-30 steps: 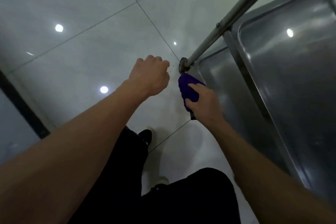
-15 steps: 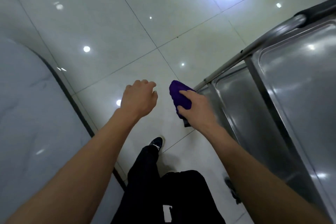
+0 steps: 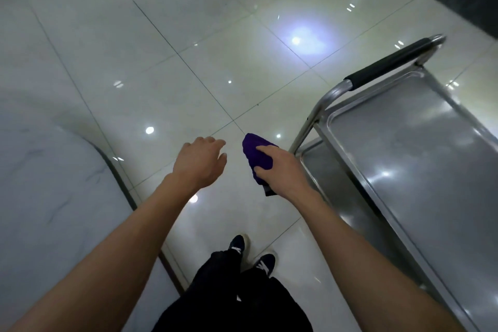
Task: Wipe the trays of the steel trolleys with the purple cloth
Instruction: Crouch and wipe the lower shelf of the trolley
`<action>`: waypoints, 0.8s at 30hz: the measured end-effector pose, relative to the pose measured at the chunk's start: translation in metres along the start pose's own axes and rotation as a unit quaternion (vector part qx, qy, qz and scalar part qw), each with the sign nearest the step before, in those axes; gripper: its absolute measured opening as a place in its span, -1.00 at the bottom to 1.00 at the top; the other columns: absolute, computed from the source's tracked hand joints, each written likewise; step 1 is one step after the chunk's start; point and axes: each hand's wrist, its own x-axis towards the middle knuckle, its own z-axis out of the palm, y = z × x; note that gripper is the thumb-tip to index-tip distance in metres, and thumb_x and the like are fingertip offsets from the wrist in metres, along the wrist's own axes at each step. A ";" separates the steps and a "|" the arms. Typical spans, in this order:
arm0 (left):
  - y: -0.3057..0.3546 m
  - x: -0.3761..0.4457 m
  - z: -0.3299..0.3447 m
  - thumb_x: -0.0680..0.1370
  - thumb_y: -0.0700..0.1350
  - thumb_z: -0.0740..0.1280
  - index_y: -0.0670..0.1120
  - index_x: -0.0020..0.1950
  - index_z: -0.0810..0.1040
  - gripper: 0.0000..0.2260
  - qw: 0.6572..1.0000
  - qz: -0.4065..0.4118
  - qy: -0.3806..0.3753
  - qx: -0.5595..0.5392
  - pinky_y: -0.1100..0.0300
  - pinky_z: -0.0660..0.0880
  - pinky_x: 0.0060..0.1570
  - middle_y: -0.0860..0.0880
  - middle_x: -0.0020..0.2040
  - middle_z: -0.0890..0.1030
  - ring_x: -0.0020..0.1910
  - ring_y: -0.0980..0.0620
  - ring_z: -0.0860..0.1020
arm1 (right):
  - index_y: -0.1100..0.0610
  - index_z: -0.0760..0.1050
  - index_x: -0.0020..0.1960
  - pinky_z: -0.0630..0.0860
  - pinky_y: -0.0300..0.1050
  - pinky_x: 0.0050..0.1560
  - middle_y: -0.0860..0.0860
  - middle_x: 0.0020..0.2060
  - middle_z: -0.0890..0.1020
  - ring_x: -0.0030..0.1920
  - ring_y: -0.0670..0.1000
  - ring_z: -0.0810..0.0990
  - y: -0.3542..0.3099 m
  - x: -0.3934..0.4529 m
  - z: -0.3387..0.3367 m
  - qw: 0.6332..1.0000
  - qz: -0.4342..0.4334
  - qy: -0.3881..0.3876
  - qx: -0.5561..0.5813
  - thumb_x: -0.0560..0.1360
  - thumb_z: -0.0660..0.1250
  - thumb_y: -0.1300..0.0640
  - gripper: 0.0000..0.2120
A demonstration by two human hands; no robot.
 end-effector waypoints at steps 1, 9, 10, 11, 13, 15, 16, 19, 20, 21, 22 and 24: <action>-0.002 0.000 -0.004 0.67 0.07 0.14 -0.01 0.49 0.41 -0.60 1.000 -0.004 0.003 -0.001 -0.06 0.45 0.25 -0.05 0.38 0.53 0.31 -0.09 0.49 | -0.07 0.44 0.40 0.54 -0.02 0.21 -0.08 0.28 0.56 0.21 0.01 0.54 -0.004 0.003 -0.003 1.000 0.004 -0.003 0.006 0.44 0.42 0.03 -0.46; -0.051 0.039 -0.028 0.68 0.06 0.13 -0.06 0.37 0.50 -0.64 0.999 -0.039 0.016 -0.025 -0.01 0.42 0.21 -0.05 0.30 0.56 0.25 -0.07 0.51 | -0.08 0.45 0.40 0.50 -0.01 0.26 -0.10 0.31 0.55 0.24 -0.01 0.54 -0.043 0.069 -0.002 1.000 -0.003 -0.027 0.001 0.42 0.42 0.02 -0.45; -0.060 0.051 -0.032 0.67 0.06 0.13 -0.06 0.35 0.51 -0.65 0.998 -0.041 0.020 -0.032 -0.02 0.43 0.21 -0.05 0.29 0.57 0.24 -0.07 0.51 | -0.08 0.46 0.40 0.50 -0.04 0.25 -0.10 0.31 0.56 0.24 -0.01 0.54 -0.048 0.083 -0.001 1.000 -0.003 -0.026 -0.003 0.42 0.42 0.02 -0.45; -0.071 0.064 -0.037 0.67 0.06 0.13 -0.07 0.33 0.52 -0.65 0.998 -0.042 0.024 -0.039 -0.02 0.44 0.21 -0.06 0.28 0.57 0.24 -0.08 0.51 | -0.08 0.47 0.40 0.49 -0.07 0.24 -0.10 0.30 0.56 0.23 -0.02 0.54 -0.054 0.099 0.000 1.000 -0.003 -0.026 -0.009 0.42 0.42 0.02 -0.45; -0.094 0.091 -0.047 0.67 0.06 0.13 -0.07 0.32 0.52 -0.66 0.997 -0.043 0.037 -0.056 -0.03 0.45 0.21 -0.06 0.27 0.58 0.24 -0.08 0.51 | -0.09 0.47 0.39 0.49 -0.11 0.22 -0.11 0.30 0.56 0.22 -0.04 0.54 -0.069 0.134 0.002 0.999 -0.002 -0.030 -0.020 0.41 0.42 0.02 -0.45; -0.119 0.118 -0.060 0.67 0.06 0.13 -0.06 0.35 0.51 -0.65 0.995 -0.045 0.051 -0.074 -0.04 0.44 0.22 -0.06 0.29 0.57 0.25 -0.08 0.51 | -0.10 0.48 0.38 0.49 -0.12 0.21 -0.11 0.29 0.57 0.21 -0.05 0.54 -0.087 0.171 0.001 0.999 -0.002 -0.031 -0.027 0.40 0.43 0.01 -0.45; -0.132 0.130 -0.067 0.67 0.06 0.14 -0.04 0.39 0.49 -0.64 0.994 -0.046 0.057 -0.082 -0.04 0.44 0.24 -0.05 0.33 0.56 0.27 -0.08 0.50 | -0.11 0.48 0.38 0.50 -0.13 0.19 -0.11 0.29 0.57 0.19 -0.06 0.54 -0.096 0.190 0.000 0.999 0.002 -0.029 -0.027 0.40 0.43 0.01 -0.45; -0.166 0.165 -0.090 0.67 0.06 0.15 -0.02 0.48 0.44 -0.60 0.991 -0.050 0.067 -0.106 -0.05 0.42 0.29 -0.04 0.40 0.52 0.33 -0.08 0.48 | -0.12 0.48 0.38 0.50 -0.15 0.16 -0.11 0.28 0.56 0.15 -0.08 0.55 -0.120 0.239 -0.006 0.999 0.013 -0.019 -0.022 0.40 0.44 0.02 -0.45; -0.175 0.176 -0.097 0.67 0.05 0.15 -0.02 0.48 0.44 -0.60 0.991 -0.048 0.068 -0.109 -0.06 0.42 0.29 -0.03 0.40 0.52 0.33 -0.08 0.48 | -0.12 0.48 0.38 0.50 -0.15 0.16 -0.11 0.29 0.56 0.15 -0.08 0.55 -0.125 0.252 -0.008 1.000 0.018 -0.014 -0.020 0.40 0.44 0.02 -0.45; -0.183 0.188 -0.103 0.67 0.05 0.15 -0.02 0.47 0.44 -0.60 0.991 -0.045 0.065 -0.107 -0.06 0.43 0.29 -0.03 0.40 0.52 0.33 -0.08 0.48 | -0.12 0.48 0.38 0.51 -0.14 0.16 -0.11 0.29 0.56 0.15 -0.08 0.55 -0.129 0.264 -0.011 1.000 0.024 -0.008 -0.018 0.40 0.45 0.02 -0.45; -0.188 0.200 -0.110 0.67 0.05 0.15 -0.02 0.48 0.44 -0.60 0.992 -0.040 0.062 -0.103 -0.06 0.42 0.30 -0.03 0.40 0.52 0.33 -0.08 0.48 | -0.12 0.47 0.39 0.51 -0.15 0.15 -0.11 0.29 0.56 0.14 -0.08 0.55 -0.132 0.275 -0.015 0.999 0.032 -0.002 -0.014 0.41 0.45 0.02 -0.45; -0.191 0.227 -0.124 0.67 0.06 0.14 -0.02 0.49 0.42 -0.60 0.994 -0.025 0.052 -0.098 -0.08 0.41 0.32 -0.03 0.41 0.50 0.35 -0.08 0.47 | -0.13 0.47 0.39 0.50 -0.17 0.11 -0.11 0.28 0.56 0.10 -0.10 0.54 -0.132 0.293 -0.024 0.999 0.049 0.009 -0.005 0.42 0.45 0.01 -0.45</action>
